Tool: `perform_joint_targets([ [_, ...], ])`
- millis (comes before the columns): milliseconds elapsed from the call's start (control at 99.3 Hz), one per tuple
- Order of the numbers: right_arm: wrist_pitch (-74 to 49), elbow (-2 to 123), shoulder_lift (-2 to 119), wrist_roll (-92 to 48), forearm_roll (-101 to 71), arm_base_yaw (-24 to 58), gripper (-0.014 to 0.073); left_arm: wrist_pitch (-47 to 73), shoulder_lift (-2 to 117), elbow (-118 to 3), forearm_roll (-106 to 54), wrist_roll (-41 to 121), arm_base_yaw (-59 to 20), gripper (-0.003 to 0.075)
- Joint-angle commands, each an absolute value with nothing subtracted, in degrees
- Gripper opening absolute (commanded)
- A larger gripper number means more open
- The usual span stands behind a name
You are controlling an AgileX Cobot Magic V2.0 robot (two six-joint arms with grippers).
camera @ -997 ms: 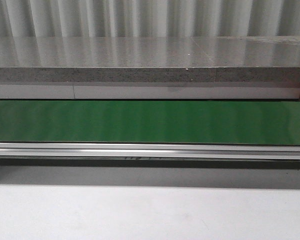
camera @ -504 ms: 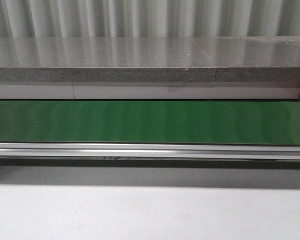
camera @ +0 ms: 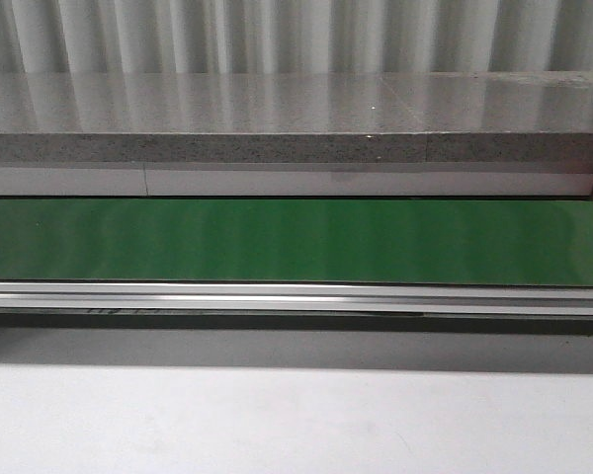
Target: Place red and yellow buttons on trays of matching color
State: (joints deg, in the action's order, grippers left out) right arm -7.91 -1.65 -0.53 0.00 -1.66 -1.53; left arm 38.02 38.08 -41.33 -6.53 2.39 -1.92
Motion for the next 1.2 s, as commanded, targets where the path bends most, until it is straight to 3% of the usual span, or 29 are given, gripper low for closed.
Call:
perform_joint_targets([
  [0, -3.3, -0.7, -1.5, 0.0, -1.6, -1.6, -0.0124, 33.8, 38.1, -43.0, -7.4, 2.3, -2.4, -0.0019],
  [302, -3.3, -0.7, -1.5, 0.0, -1.6, -1.6, -0.0124, 33.3, 37.7, -42.8, -7.3, 2.3, -2.4, -0.0019],
  [423, -3.3, -0.7, -1.5, 0.0, -1.6, -1.6, -0.0124, 26.0, 36.0, -40.1, -7.5, 2.3, -2.4, -0.0019],
  [705, -3.3, -0.7, -1.5, 0.0, -1.6, -1.6, -0.0124, 3.0, 25.1, -21.4, -6.8, 2.3, -2.4, -0.0019],
  [1189, -3.3, -0.7, -1.5, 0.0, -1.6, -1.6, -0.0124, 0.9, -0.8, 0.2, -0.5, 1.2, -2.2, -0.0019],
])
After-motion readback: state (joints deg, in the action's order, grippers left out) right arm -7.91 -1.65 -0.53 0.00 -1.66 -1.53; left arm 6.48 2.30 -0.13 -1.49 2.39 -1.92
